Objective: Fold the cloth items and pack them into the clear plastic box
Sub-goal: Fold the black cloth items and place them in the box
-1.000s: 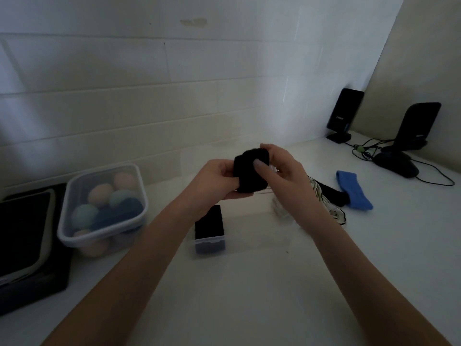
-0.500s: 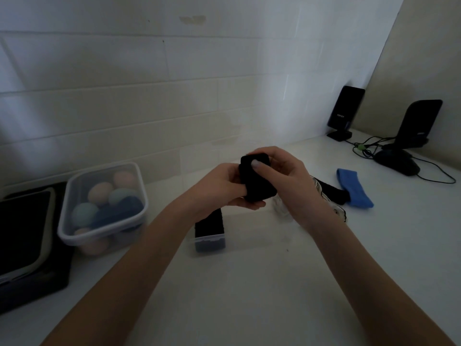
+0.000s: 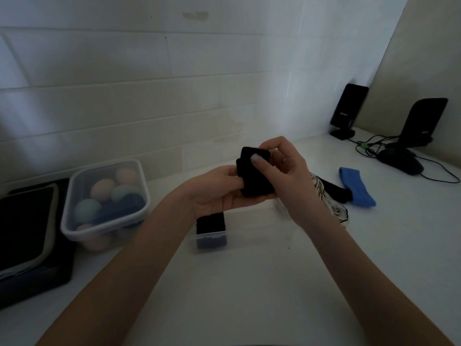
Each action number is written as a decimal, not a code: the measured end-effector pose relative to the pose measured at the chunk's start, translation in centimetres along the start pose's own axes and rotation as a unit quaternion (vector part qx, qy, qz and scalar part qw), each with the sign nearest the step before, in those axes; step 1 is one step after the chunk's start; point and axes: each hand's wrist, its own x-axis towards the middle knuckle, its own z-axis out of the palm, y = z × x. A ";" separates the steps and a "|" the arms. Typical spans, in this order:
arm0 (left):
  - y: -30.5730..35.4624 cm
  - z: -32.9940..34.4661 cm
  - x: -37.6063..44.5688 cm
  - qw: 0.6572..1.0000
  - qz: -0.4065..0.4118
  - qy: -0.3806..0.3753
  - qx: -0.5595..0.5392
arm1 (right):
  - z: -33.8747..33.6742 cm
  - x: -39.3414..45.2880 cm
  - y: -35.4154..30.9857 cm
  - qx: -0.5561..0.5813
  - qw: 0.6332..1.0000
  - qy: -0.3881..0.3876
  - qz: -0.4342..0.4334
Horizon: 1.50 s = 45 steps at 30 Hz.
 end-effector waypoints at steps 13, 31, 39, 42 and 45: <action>1.2 -0.9 -1.4 0.955 0.025 0.112 0.272 | -0.2 0.2 0.1 0.030 0.998 -0.044 0.041; 0.1 -1.8 -4.6 0.757 -0.021 0.135 0.639 | 1.0 -0.6 2.3 -0.337 0.924 -0.154 0.095; -0.5 -1.7 -4.3 0.722 -0.009 0.145 0.676 | 0.8 -0.4 1.9 -0.362 0.893 -0.235 0.125; -1.0 -1.7 -4.1 0.710 -0.004 0.145 0.689 | 0.5 -0.2 1.8 -0.370 0.881 -0.267 0.122; -1.3 -1.8 -3.8 0.682 -0.011 0.154 0.715 | 0.3 -0.2 1.6 -0.367 0.876 -0.292 0.116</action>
